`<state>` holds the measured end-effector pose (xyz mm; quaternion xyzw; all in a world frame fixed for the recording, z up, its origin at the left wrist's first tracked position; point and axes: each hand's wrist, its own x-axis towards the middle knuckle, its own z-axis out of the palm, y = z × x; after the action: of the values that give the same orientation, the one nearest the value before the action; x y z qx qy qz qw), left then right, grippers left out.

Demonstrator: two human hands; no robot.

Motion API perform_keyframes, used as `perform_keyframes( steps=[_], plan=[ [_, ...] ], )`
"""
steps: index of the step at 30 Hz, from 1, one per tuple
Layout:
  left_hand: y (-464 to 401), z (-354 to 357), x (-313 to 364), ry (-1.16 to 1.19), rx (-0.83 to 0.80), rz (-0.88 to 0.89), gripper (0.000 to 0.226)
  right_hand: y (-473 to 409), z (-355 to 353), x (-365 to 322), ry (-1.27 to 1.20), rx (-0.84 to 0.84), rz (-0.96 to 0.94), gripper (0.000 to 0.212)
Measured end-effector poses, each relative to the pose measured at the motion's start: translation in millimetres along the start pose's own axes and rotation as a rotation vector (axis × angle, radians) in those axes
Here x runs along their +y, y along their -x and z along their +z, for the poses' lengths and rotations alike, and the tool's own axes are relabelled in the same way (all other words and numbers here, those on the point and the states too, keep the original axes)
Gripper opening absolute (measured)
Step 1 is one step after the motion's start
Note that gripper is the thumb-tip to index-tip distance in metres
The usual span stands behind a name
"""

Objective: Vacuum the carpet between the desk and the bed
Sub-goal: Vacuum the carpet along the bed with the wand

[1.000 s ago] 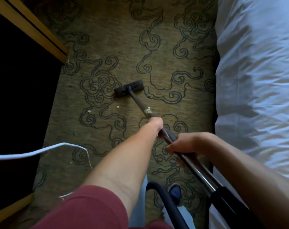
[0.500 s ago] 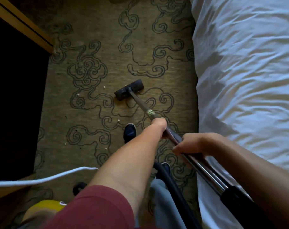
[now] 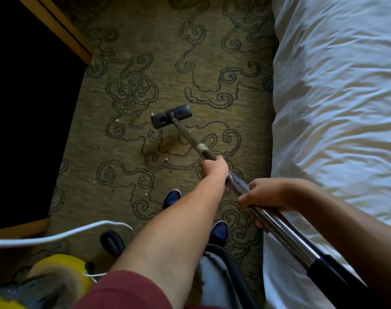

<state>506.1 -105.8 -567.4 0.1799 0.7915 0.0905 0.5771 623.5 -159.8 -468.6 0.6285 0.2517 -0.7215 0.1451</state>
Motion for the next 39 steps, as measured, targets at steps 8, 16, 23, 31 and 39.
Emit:
perform_keyframes(
  steps=[8, 16, 23, 31, 39],
  plan=[
    [-74, -88, 106, 0.015, 0.081, 0.119, 0.04, -32, 12, -150, -0.011, 0.066, -0.11, 0.027],
    [-178, -196, 197, 0.012, 0.149, 0.11, 0.022, -75, 34, -325, 0.07, 0.066, -0.1, 0.022],
    [-247, -273, 242, 0.072, 0.18, -0.022, 0.03, -113, 79, -435, 0.426, 0.334, -0.266, 0.02],
    [-262, -281, 214, 0.048, 0.03, -0.123, 0.051, -144, 96, -436, 0.699, 0.347, -0.156, 0.023],
    [-207, -227, 169, -0.014, -0.107, -0.173, 0.04, -93, 92, -358, 0.803, 0.392, -0.092, 0.041]
  ],
)
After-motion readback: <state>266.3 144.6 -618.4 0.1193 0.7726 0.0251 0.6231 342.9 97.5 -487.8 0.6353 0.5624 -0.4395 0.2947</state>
